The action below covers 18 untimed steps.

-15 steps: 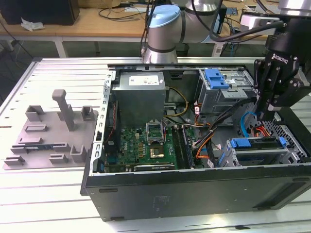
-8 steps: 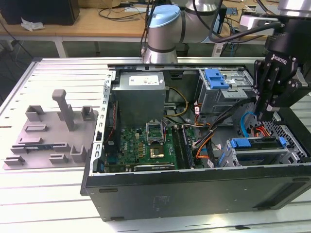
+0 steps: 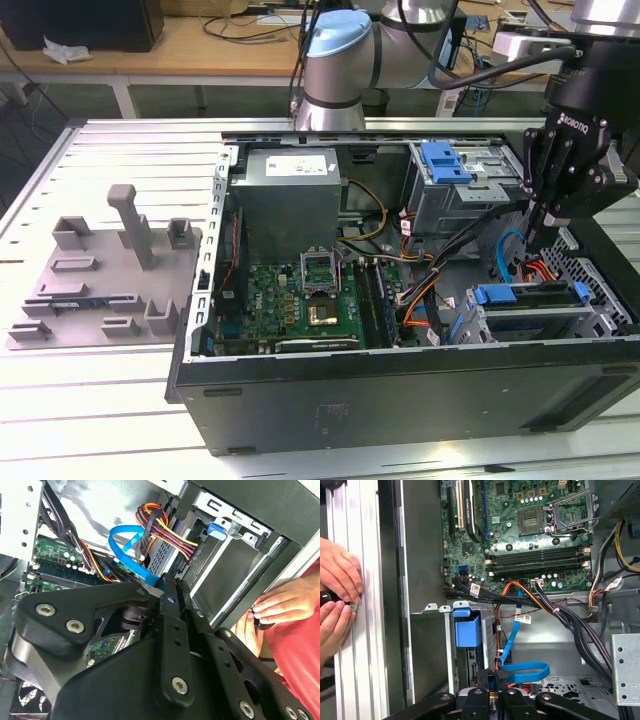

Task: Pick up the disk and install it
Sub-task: 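Insert the second disk wire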

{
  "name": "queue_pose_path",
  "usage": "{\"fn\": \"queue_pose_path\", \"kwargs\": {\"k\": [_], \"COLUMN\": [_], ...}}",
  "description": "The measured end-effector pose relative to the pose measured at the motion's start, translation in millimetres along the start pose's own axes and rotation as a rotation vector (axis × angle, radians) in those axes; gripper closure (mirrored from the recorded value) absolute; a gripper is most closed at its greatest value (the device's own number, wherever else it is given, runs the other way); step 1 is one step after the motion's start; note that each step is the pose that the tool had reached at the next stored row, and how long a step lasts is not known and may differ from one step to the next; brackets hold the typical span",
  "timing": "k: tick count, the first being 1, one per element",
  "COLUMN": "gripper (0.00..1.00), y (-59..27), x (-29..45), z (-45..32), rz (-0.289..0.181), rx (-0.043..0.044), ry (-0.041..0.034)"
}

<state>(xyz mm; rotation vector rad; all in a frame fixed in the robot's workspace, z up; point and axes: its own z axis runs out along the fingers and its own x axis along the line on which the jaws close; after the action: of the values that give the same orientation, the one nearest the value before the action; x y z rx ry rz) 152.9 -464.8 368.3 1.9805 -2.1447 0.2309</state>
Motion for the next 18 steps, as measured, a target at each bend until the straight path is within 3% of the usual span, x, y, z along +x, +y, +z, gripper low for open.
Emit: {"fn": "queue_pose_path", "kwargs": {"k": [12,15,18], "gripper": [0.84,0.84,0.84], "y": [-0.1,-0.3,-0.9], "x": [0.3,3.4,9.9], "z": [0.1,1.0,2.7], "rz": [0.003,0.003,0.002], "rx": [-0.0010,-0.0017,-0.0031], "ry": [-0.0024,-0.0113,-0.0303]}}
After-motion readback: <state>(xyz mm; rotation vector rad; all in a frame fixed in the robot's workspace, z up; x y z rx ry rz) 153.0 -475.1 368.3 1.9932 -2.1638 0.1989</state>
